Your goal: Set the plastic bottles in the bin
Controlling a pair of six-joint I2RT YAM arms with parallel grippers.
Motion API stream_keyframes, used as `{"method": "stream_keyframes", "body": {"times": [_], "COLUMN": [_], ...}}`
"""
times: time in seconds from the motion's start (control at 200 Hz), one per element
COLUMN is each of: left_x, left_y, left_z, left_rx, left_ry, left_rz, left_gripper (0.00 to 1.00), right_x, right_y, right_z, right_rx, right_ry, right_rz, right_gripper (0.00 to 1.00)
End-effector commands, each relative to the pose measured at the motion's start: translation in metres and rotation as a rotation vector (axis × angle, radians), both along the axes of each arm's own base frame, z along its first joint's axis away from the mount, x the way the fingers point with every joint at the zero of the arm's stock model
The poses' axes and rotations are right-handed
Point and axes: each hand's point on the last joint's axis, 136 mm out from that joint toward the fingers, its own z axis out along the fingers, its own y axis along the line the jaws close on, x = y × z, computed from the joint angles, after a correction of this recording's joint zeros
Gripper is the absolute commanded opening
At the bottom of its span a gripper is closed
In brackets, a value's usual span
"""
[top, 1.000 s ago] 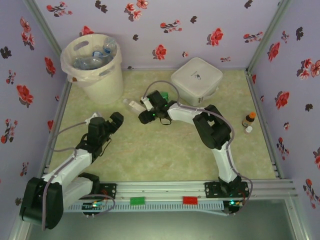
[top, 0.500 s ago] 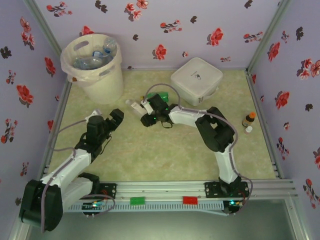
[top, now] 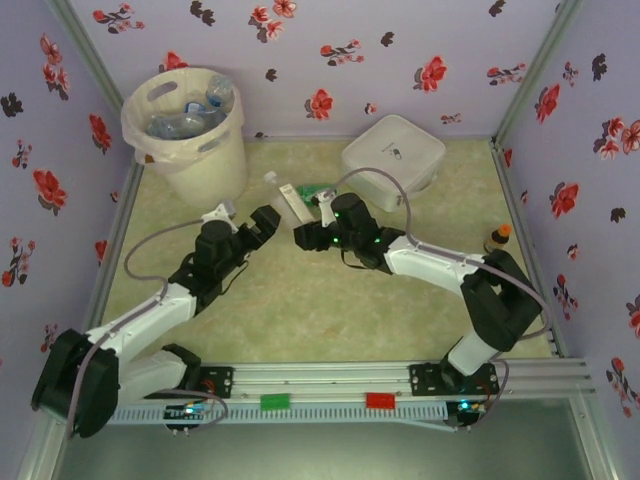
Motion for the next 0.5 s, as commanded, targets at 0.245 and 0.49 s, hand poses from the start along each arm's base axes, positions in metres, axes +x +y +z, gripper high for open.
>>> {"method": "stream_keyframes", "body": {"times": [0.245, 0.49], "left_x": [0.014, 0.015], "left_y": [-0.041, -0.042], "left_z": [0.032, 0.028], "left_rx": [-0.065, -0.031], "left_ry": [-0.087, -0.094], "left_rz": [-0.074, -0.084], "left_gripper": [0.94, 0.77], "right_x": [-0.026, -0.035], "right_y": [0.013, 0.02], "right_z": [0.037, 0.045], "right_rx": [0.195, 0.234], "right_ry": [-0.01, -0.015], "right_rz": [0.112, 0.153], "right_gripper": [0.44, 0.44]}}
